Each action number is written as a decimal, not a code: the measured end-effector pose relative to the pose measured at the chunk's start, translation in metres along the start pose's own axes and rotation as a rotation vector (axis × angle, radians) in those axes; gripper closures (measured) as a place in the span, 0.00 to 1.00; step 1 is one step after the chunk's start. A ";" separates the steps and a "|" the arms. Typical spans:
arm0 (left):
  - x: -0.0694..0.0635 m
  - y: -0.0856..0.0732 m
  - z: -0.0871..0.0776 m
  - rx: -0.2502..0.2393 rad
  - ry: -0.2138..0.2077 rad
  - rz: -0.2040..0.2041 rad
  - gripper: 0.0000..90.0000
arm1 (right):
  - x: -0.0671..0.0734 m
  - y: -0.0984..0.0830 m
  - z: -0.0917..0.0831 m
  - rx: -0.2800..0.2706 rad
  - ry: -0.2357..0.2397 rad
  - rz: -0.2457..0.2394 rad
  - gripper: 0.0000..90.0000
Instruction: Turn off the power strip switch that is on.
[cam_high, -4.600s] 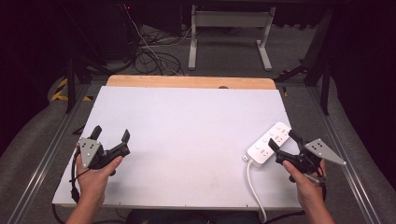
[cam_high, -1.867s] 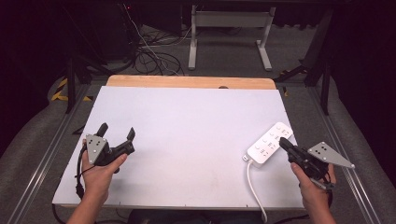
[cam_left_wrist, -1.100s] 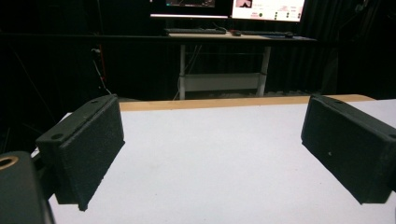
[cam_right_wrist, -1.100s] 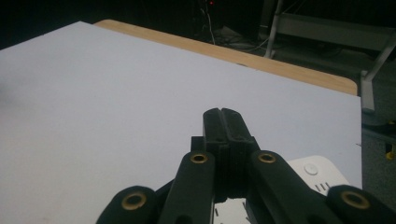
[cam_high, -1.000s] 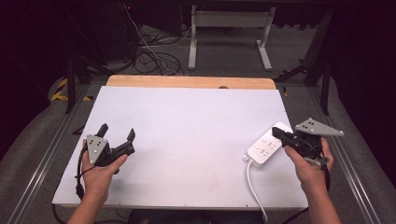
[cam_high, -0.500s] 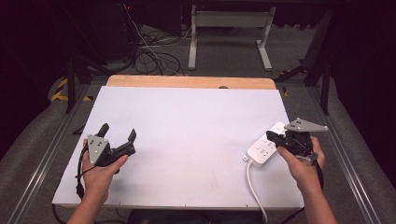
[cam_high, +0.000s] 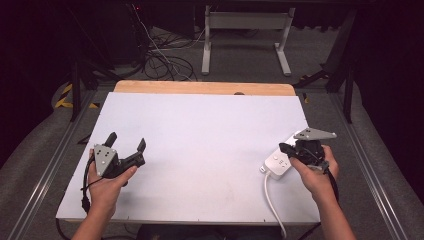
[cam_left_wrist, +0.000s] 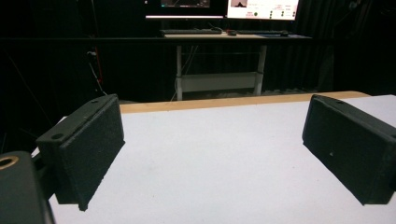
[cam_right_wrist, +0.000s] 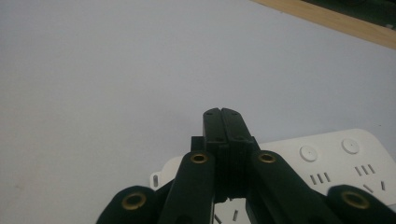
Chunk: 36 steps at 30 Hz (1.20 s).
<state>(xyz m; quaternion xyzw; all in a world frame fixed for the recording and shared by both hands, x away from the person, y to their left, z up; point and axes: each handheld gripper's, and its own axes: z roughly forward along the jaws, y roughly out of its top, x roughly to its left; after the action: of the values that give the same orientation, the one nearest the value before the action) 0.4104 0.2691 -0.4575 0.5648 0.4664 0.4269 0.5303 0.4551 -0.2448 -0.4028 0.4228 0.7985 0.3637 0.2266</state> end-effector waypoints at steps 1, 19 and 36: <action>0.000 0.000 0.000 0.001 0.001 0.000 0.07 | 0.000 0.000 0.001 0.005 0.000 -0.004 1.00; 0.001 -0.001 0.000 0.009 0.001 0.003 0.07 | -0.010 -0.006 0.030 0.152 -0.007 0.004 1.00; 0.001 -0.001 0.000 0.014 0.001 0.002 0.07 | -0.005 -0.010 0.047 0.209 -0.003 -0.024 1.00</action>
<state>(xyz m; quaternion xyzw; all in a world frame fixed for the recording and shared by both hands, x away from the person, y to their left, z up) 0.4109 0.2697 -0.4583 0.5686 0.4690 0.4247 0.5257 0.4838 -0.2342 -0.4396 0.4351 0.8368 0.2749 0.1868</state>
